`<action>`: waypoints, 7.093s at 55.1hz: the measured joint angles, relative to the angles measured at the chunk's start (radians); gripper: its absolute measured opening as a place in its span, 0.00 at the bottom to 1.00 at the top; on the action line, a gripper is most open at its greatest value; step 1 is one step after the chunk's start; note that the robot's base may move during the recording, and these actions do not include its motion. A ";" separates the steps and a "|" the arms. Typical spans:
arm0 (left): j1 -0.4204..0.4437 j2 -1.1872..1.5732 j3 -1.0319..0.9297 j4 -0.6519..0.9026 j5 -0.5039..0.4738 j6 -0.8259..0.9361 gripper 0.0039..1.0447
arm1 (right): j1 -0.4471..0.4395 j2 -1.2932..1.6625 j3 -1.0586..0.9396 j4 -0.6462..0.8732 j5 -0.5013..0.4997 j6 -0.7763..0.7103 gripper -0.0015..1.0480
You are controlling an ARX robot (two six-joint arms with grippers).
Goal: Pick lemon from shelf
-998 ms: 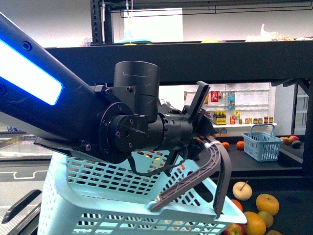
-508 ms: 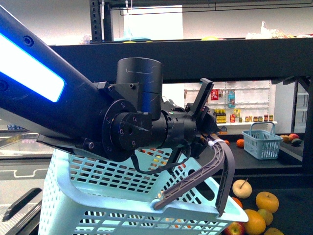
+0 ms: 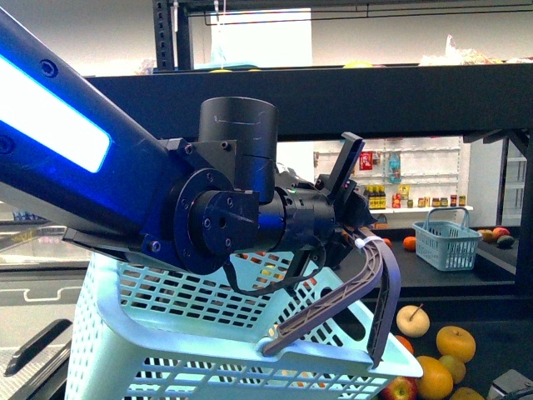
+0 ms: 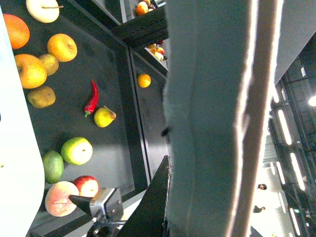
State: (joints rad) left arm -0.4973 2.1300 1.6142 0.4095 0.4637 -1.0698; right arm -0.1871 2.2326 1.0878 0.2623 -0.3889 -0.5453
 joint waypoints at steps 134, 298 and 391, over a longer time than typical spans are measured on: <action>0.000 0.000 0.000 0.000 0.000 0.000 0.06 | 0.116 0.629 1.019 -0.499 -0.031 -0.151 0.93; 0.000 0.000 0.000 0.000 0.001 0.000 0.06 | 0.237 -0.115 0.345 0.037 -0.061 0.764 0.46; 0.001 0.001 0.009 0.005 -0.003 0.000 0.06 | 0.004 -0.039 -0.175 0.267 -0.433 0.109 0.93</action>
State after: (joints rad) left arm -0.4965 2.1311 1.6230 0.4149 0.4610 -1.0702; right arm -0.1833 2.1933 0.9127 0.5297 -0.8223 -0.4366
